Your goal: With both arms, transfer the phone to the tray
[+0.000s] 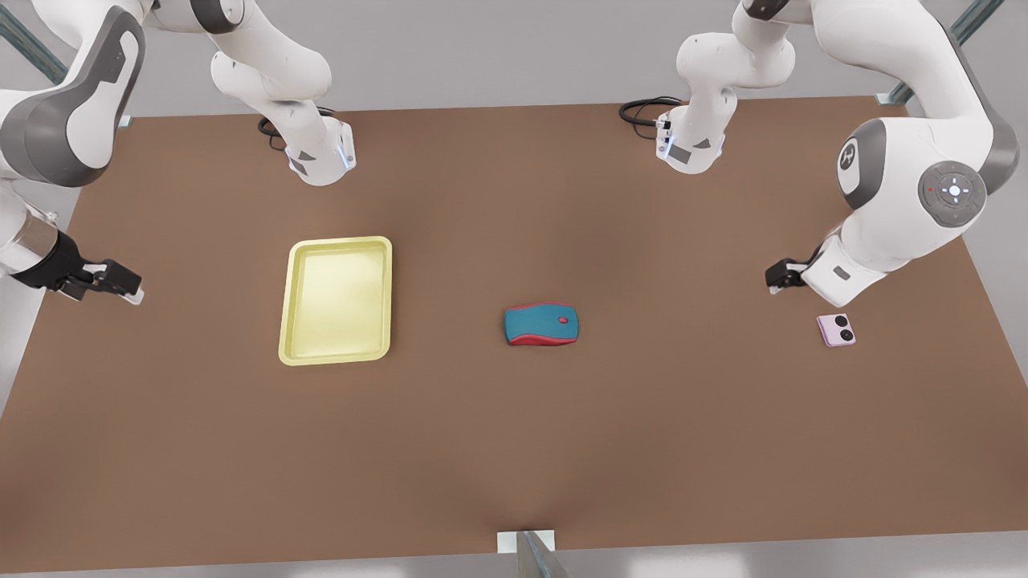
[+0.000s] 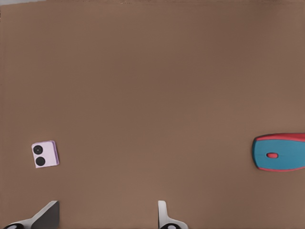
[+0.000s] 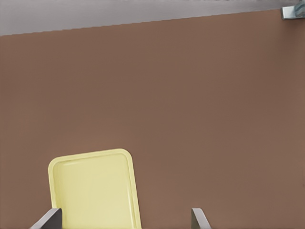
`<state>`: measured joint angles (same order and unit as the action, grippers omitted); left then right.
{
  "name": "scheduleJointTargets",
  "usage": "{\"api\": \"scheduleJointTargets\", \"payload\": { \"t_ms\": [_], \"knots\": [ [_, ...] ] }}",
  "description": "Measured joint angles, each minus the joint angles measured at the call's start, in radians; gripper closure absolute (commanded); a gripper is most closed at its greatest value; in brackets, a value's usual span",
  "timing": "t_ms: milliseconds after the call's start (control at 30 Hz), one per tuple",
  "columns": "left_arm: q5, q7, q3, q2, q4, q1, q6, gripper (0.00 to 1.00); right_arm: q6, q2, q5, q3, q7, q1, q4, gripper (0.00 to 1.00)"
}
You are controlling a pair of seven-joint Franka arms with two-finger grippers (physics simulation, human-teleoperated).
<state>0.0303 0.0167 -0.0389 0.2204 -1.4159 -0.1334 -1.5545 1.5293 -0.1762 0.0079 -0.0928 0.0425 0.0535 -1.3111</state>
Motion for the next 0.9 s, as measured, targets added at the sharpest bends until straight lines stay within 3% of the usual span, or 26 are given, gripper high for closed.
{"api": "scheduleJointTargets", "payload": {
  "t_ms": [167,300,600,900],
  "knots": [
    [-0.013,-0.009,-0.077,0.094,-0.021,0.01,-0.057,0.0,0.013,-0.001,0.001,-0.003,0.005,0.004,0.0,0.0],
    [-0.066,-0.068,-0.193,0.148,-0.191,0.053,-0.212,0.0,0.02,-0.003,0.0,-0.002,0.007,0.003,0.0,0.0],
    [-0.151,-0.293,-0.209,0.267,-0.405,0.237,-0.592,0.0,0.026,-0.003,0.0,-0.002,0.012,0.003,0.0,0.0],
    [-0.187,-0.485,-0.209,0.324,-0.52,0.317,-0.816,0.0,0.029,-0.004,0.001,-0.003,0.014,0.004,0.001,0.0]
  ]
}}
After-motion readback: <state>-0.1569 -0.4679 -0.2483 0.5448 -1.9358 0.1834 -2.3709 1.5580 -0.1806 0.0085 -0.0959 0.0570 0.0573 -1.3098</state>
